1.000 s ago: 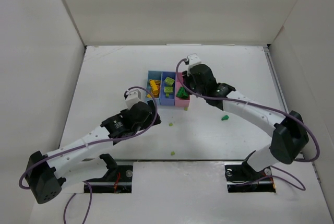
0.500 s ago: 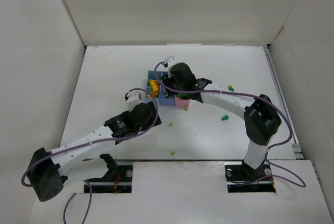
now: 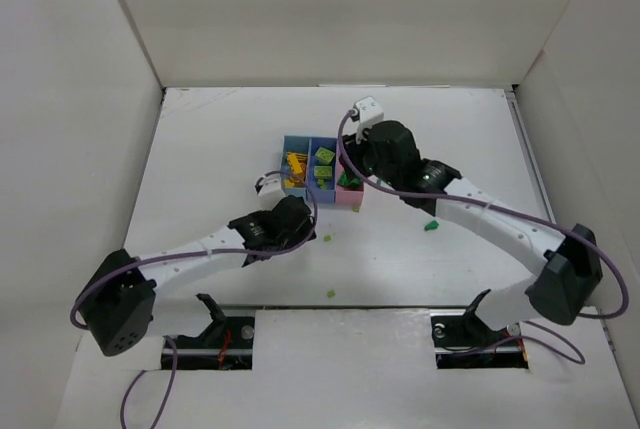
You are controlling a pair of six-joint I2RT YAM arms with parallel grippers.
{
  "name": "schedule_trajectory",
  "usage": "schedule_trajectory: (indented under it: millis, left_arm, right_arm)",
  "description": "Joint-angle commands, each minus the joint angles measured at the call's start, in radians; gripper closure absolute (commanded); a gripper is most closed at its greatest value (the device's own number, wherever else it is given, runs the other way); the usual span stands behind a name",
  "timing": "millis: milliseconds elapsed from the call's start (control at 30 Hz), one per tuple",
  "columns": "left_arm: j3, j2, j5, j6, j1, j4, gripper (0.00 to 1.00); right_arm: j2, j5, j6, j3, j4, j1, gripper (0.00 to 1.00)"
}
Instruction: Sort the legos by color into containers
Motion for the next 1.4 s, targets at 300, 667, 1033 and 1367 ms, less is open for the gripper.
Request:
schedule_trajectory:
  millis: [300,667,1033,1367]
  left_arm:
    - [0.141,0.291,-0.069,0.06,-0.007,0.039,0.4]
    - [0.169,0.348,-0.058,0.081,-0.007,0.048,0.58]
    - [0.178,0.396,-0.03,0.092,-0.007,0.07,0.64]
    - [0.169,0.382,-0.03,0.083,-0.016,0.07,0.84]
  right_arm:
    - [-0.289,0.171,0.108,-0.259,-0.121,0.001,0.44]
    - [-0.323,0.214,0.135,-0.287,-0.149,-0.008,0.44]
    - [-0.343,0.214,0.144,-0.305,-0.149,-0.008,0.44]
    - [-0.352,0.244,0.144,-0.314,-0.149,-0.017,0.44]
